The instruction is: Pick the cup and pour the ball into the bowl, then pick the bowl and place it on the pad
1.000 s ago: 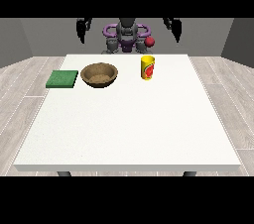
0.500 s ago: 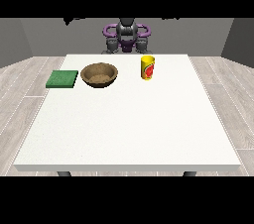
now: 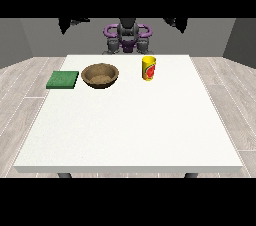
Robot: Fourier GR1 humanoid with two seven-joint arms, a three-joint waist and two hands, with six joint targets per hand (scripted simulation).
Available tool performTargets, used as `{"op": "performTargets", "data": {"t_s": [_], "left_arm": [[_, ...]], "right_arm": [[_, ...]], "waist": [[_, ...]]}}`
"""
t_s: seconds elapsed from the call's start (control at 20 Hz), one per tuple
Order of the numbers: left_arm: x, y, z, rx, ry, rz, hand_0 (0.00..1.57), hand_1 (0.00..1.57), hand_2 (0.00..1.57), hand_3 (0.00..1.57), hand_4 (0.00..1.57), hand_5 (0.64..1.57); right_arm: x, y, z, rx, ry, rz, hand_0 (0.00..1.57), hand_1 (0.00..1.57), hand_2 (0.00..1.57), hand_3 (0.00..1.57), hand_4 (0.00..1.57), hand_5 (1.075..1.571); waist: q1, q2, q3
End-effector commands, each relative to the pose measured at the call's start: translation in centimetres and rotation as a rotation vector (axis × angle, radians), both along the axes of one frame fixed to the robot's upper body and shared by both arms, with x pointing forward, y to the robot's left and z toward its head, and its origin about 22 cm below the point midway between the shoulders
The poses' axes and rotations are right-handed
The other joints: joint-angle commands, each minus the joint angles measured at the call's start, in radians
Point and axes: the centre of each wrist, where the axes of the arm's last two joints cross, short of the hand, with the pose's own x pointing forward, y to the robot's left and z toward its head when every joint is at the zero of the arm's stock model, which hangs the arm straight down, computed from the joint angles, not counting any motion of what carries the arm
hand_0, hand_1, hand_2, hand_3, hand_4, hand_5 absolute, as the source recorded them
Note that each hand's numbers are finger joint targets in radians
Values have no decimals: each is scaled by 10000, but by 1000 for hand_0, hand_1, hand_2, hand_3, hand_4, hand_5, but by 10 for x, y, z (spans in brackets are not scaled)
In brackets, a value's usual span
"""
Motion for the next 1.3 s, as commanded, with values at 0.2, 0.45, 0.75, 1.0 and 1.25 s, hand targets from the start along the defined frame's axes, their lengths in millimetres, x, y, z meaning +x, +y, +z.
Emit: {"op": "performTargets", "data": {"t_s": [0.2, 0.45, 0.75, 1.0, 1.25], "left_arm": [[9, -26, -53, 353, -927, 24, 0, 0, 0, 0, 0, 1525], [18, -36, -91, 235, -1498, 691, 0, 0, 0, 0, 0, 1519], [40, -39, -115, 349, -1672, 898, 0, 0, 0, 0, 0, 1530], [52, -64, -130, 590, -1477, 1068, 0, 0, 0, 0, 0, 1518], [45, -49, -153, 572, -1437, 1155, 0, 0, 0, 0, 0, 1520]], "right_arm": [[22, 5, -1, -33, -785, 227, 0, 0, 0, 0, 0, 1571], [25, 8, 5, -231, -1606, 650, 0, 0, 0, 0, 0, 1571], [31, 17, 7, -19, -1754, 884, 0, 0, 0, 0, 0, 1570], [33, 10, -3, 24, -1402, 842, 0, 0, 0, 0, 0, 1570], [29, -6, -21, 41, -1914, 1033, 0, 0, 0, 0, 0, 1571]], "waist": [[-106, 1231, 1], [-769, 2045, -4], [-1048, 2437, -4], [-1147, 2314, -1], [-1052, 2575, -1]]}}
